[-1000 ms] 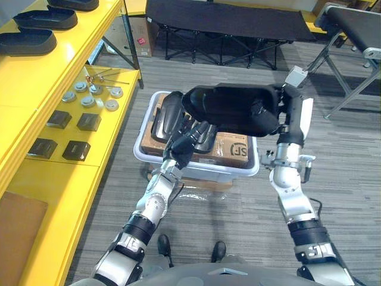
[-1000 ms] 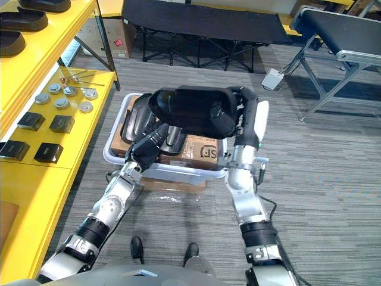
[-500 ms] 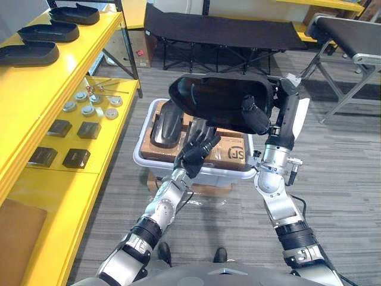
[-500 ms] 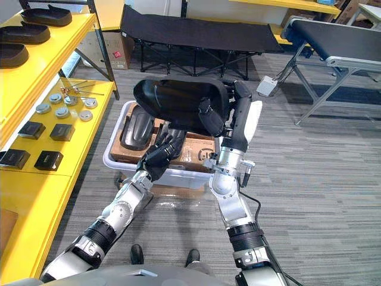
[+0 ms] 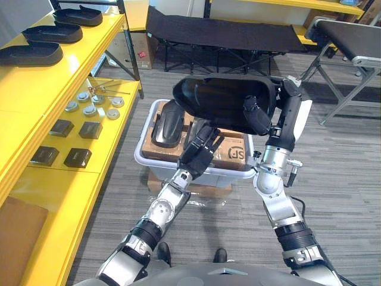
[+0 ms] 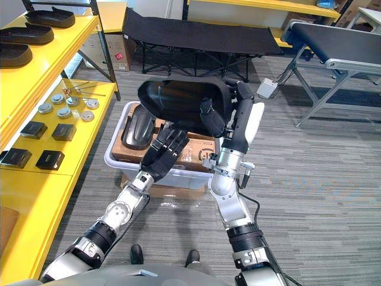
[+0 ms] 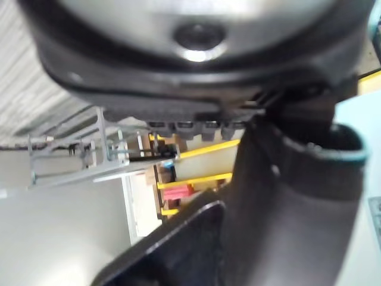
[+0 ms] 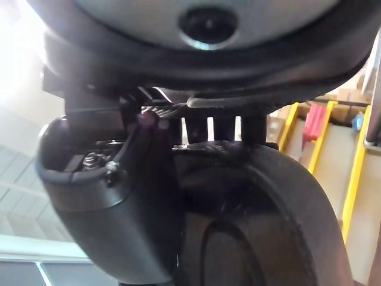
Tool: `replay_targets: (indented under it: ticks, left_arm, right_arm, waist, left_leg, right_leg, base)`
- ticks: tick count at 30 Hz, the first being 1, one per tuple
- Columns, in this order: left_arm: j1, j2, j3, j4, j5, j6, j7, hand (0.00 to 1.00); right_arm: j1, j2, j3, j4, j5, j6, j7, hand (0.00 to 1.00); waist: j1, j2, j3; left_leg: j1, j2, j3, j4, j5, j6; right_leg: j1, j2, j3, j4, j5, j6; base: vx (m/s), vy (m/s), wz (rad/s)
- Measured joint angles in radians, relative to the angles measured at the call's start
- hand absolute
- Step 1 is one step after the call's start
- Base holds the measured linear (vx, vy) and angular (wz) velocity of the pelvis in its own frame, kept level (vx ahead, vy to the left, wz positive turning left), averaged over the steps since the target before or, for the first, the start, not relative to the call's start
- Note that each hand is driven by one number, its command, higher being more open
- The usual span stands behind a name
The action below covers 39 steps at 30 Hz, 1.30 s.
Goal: Walk over and take three plastic housings, then place them on the shelf
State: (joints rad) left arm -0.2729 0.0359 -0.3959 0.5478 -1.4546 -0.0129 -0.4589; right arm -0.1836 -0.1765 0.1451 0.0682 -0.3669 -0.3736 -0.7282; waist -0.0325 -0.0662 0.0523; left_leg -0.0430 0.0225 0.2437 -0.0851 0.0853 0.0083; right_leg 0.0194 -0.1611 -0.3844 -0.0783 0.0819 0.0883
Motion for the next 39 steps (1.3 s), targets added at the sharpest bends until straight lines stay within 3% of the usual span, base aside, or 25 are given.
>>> replay_targets:
  ticks: [8, 15, 27, 28, 39]
  left_arm:
    - [0.009, -0.001, 0.009, -0.001, -0.080, 0.057, -0.035, 1.00]
    - [0.009, -0.004, 0.008, -0.002, -0.100, 0.058, 0.002, 1.00]
    - [0.010, -0.029, 0.038, -0.011, -0.123, -0.054, 0.065, 1.00]
    - [0.010, -0.029, 0.055, -0.012, -0.126, -0.071, 0.071, 0.00]
    - [0.009, -0.048, 0.142, -0.063, -0.271, -0.207, 0.087, 0.00]
  right_arm:
    - [0.017, 0.035, 0.003, 0.039, 0.037, -0.017, 0.004, 0.00]
    - [0.064, 0.075, 0.045, 0.039, 0.148, -0.036, 0.053, 0.00]
    - [0.139, 0.119, 0.122, 0.033, 0.232, -0.036, 0.136, 0.00]
    - [0.147, 0.128, 0.121, 0.032, 0.240, -0.036, 0.140, 0.00]
    - [0.238, 0.142, 0.122, -0.041, 0.339, -0.036, 0.203, 0.00]
  waist:
    - [0.000, -0.013, -0.009]
    - [-0.002, -0.021, -0.017]
    - [-0.009, -0.026, -0.022]
    - [-0.014, -0.026, -0.022]
    - [-0.048, -0.025, -0.023]
  left_leg:
    - [0.000, 0.001, -0.001, 0.000, 0.002, 0.000]
    - [0.000, 0.003, -0.001, 0.000, 0.004, -0.001]
    - [0.002, 0.005, 0.005, 0.001, 0.004, -0.002]
    - [0.004, 0.006, 0.010, 0.001, 0.003, -0.003]
    - [0.017, 0.008, 0.032, 0.000, -0.007, -0.011]
  right_leg:
    - [0.001, 0.001, -0.001, 0.000, 0.000, 0.000]
    - [0.001, 0.002, 0.000, 0.000, 0.000, 0.000]
    - [0.000, 0.004, 0.007, 0.000, 0.001, 0.000]
    - [0.000, 0.004, 0.010, 0.000, 0.001, 0.000]
    - [-0.002, 0.005, 0.031, 0.000, 0.001, -0.001]
  base:
    - [0.00, 0.000, 0.00]
    - [0.00, 0.000, 0.00]
    - [0.00, 0.000, -0.01]
    - [0.00, 0.000, -0.07]
    - [0.01, 0.006, -0.07]
